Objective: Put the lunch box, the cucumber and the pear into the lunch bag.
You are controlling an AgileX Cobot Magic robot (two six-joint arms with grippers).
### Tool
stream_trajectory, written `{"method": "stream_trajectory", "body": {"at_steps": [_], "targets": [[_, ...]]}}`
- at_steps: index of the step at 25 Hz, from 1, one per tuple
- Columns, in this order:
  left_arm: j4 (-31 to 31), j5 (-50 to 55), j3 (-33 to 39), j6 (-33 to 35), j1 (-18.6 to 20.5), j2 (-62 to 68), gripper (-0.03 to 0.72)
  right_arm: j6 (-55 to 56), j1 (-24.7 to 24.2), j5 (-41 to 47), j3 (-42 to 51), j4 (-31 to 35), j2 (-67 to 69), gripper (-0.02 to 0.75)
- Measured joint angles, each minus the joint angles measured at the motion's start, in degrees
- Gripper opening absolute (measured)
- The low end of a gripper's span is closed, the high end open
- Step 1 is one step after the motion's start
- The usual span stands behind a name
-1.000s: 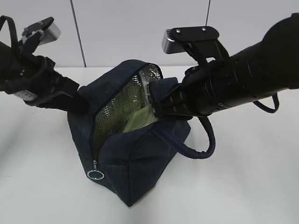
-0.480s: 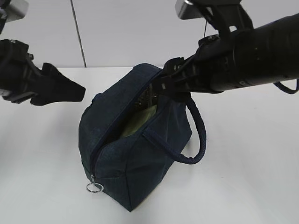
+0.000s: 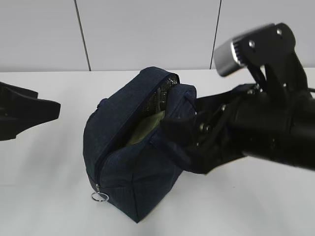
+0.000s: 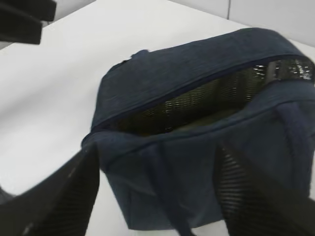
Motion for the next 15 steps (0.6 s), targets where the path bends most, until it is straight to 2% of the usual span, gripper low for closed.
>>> {"method": "stream_trajectory", "body": {"at_steps": [7, 12, 15], "targets": [[-0.56, -2.99, 6.07, 0.71, 0.0, -6.97, 0.372, 0.36, 13.0, -8.08, 5.66, 0.21, -0.08, 0.543], [-0.86, -2.99, 7.62, 0.74, 0.0, -8.77, 0.358, 0.59, 15.92, -10.59, 6.01, -1.1, 5.76, 0.45], [-1.87, -3.05, 7.62, 0.74, 0.0, -8.77, 0.358, 1.09, 16.34, -13.44, 6.01, -3.49, 11.8, 0.423]]}}
